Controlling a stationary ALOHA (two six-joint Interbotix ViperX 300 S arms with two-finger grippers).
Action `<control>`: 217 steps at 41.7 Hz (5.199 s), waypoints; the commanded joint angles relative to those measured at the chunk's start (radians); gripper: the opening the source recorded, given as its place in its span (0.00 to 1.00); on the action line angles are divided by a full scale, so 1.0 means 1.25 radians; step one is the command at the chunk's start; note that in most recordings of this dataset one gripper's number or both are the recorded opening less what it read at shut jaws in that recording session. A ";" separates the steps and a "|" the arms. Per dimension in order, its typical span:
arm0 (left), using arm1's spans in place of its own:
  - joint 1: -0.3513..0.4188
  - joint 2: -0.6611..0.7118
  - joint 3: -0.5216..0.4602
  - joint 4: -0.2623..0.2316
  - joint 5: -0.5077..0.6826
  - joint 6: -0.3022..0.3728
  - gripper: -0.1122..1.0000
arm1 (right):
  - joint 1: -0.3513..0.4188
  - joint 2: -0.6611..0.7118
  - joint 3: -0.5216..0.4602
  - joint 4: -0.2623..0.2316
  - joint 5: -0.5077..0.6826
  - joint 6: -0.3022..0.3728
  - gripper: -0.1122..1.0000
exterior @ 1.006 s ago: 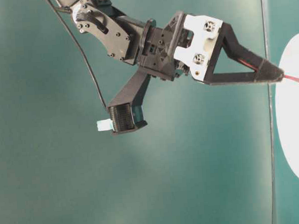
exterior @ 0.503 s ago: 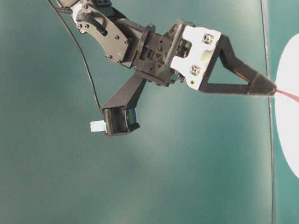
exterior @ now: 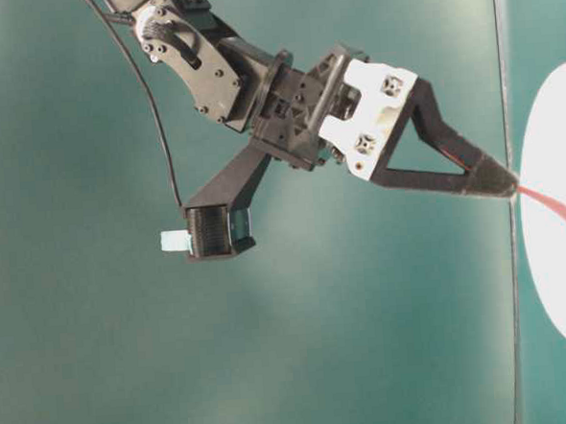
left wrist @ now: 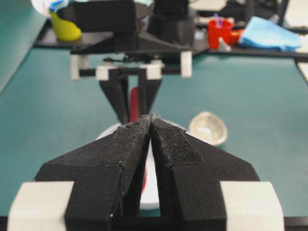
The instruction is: Scoop the yellow hexagonal prism block from the bowl with a spoon using the right arm.
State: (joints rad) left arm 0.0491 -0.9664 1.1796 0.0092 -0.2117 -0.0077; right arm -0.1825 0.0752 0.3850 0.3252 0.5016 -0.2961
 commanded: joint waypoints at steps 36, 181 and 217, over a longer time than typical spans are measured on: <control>0.001 0.004 -0.023 0.002 -0.009 -0.004 0.18 | 0.004 -0.049 0.018 0.004 -0.063 0.010 0.32; 0.001 -0.023 -0.027 0.002 0.000 -0.005 0.18 | 0.069 -0.414 0.315 -0.148 -0.433 0.011 0.32; 0.001 -0.026 -0.027 0.002 0.029 -0.005 0.18 | 0.070 -0.411 0.315 -0.134 -0.447 0.023 0.32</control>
State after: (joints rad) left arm 0.0491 -1.0032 1.1720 0.0092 -0.1749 -0.0138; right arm -0.0982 -0.4295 0.7992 0.1549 -0.0460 -0.2684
